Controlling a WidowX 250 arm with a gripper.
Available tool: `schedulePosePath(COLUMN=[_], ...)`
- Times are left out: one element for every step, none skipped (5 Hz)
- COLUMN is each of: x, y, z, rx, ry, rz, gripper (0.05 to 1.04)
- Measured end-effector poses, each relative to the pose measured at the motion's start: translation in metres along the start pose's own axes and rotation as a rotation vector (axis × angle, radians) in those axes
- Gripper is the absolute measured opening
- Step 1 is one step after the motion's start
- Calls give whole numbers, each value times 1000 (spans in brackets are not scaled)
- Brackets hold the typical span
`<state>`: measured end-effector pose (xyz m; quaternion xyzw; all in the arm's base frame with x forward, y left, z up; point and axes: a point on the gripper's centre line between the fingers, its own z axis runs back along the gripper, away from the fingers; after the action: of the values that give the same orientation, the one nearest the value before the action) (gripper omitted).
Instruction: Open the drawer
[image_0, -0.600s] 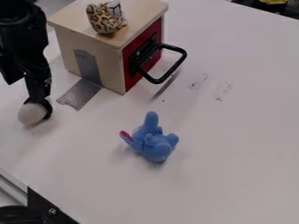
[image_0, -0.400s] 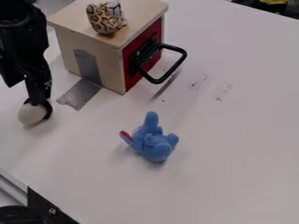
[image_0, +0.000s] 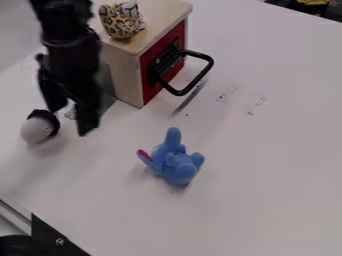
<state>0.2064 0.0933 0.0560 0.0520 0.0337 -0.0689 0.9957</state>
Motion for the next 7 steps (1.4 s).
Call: schedulePosePath(x=[30, 76, 123, 152, 174, 186, 192], y=[-37, -62, -77, -73, -68, -64, -57], z=[-1, 5, 5, 9, 2, 3, 1], rx=[-34, -52, -42, -22, 17, 53, 58], ry=[3, -18, -61, -101, -104, -108, -95], rz=[-26, -31, -45, -19, -7, -2, 19], gripper=[999, 999, 999, 999, 999, 999, 999])
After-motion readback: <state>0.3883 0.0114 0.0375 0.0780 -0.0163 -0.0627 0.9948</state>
